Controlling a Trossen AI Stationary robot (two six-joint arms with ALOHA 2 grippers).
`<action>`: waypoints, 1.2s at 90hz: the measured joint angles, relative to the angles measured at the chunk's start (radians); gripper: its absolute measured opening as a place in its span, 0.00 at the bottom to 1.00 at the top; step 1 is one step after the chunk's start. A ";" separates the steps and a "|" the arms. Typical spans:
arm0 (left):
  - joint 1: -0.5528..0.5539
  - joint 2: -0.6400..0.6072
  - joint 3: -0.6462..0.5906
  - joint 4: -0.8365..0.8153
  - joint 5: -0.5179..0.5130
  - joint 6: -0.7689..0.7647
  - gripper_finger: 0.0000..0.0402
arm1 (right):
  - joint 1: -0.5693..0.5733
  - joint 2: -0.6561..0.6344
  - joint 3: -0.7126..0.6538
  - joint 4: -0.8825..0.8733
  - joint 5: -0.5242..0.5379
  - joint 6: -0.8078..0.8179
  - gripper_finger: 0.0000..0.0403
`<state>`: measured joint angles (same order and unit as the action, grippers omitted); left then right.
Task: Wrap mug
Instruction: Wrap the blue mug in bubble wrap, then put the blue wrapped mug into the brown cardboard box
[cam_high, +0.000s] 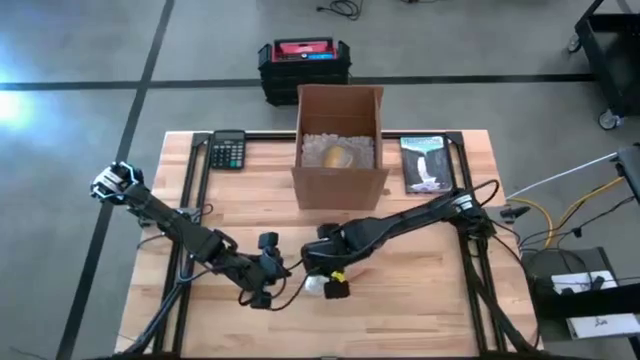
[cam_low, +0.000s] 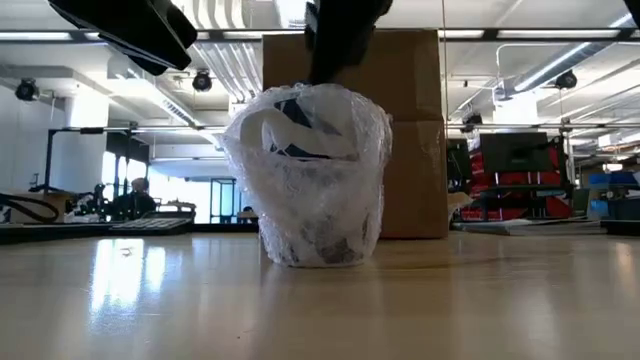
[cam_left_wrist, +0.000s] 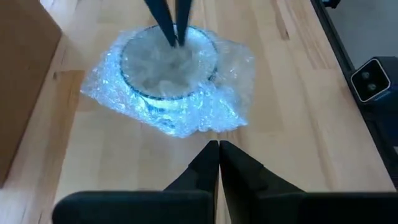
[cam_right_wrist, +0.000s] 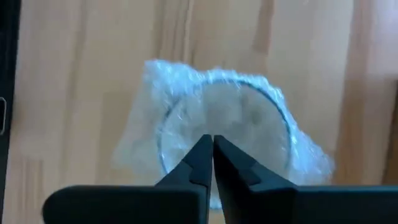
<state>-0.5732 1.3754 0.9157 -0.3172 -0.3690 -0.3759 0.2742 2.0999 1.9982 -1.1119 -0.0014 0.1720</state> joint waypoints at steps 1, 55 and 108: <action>0.000 0.000 0.000 0.000 0.002 0.000 0.00 | 0.001 0.000 0.004 -0.010 0.000 0.001 0.03; 0.000 0.000 0.000 -0.042 0.016 0.000 0.00 | 0.116 0.056 -0.051 0.041 0.143 -0.023 0.63; 0.000 0.000 0.000 -0.044 0.016 -0.004 0.00 | 0.100 0.019 0.102 -0.105 0.131 -0.132 0.07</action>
<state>-0.5735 1.3750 0.9157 -0.3611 -0.3531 -0.3798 0.3743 2.1188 2.1003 -1.2167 0.1298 0.0399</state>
